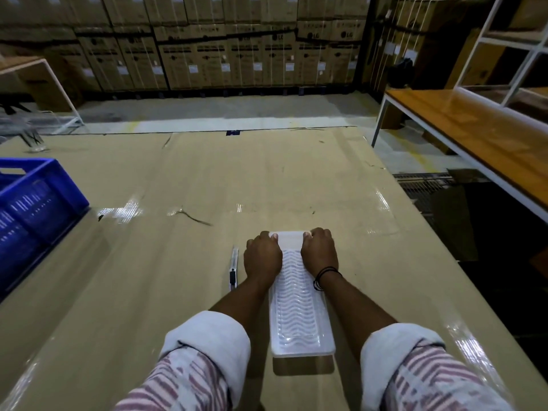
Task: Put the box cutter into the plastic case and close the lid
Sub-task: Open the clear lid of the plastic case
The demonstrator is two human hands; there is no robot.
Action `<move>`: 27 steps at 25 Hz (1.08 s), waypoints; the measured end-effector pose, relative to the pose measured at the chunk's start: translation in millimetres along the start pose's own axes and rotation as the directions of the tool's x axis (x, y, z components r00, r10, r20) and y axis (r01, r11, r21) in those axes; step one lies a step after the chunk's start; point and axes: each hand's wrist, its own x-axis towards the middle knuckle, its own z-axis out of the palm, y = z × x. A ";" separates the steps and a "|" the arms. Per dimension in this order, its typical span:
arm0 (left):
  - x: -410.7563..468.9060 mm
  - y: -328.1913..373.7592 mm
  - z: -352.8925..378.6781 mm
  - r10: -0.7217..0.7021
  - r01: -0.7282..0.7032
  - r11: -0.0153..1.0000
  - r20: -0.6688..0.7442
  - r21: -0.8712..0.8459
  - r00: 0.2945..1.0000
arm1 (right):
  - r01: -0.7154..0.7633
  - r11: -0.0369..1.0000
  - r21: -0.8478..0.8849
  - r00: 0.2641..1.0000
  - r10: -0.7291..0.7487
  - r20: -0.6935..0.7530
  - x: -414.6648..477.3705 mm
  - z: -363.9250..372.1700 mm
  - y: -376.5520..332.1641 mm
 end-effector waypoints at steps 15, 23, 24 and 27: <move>2.8 -11.4 7.3 -0.006 -0.008 0.981 -0.071 -0.194 0.997 | 0.010 0.995 0.098 1.000 -0.008 -0.019 0.8 0.0 -1.3; -33.3 -11.7 -5.4 -0.232 0.273 0.872 0.146 -0.407 0.962 | -0.123 0.981 0.149 0.992 0.126 -0.014 -22.3 -16.5 -2.7; -45.9 -14.2 -5.4 -0.217 0.265 0.880 0.164 -0.393 0.962 | -0.136 0.982 0.130 0.990 0.139 -0.009 -32.7 -16.0 -0.4; -78.8 -16.1 -10.0 -0.139 0.198 0.880 0.164 -0.432 0.977 | -0.132 0.990 0.055 0.991 0.131 0.022 -64.5 -14.3 2.1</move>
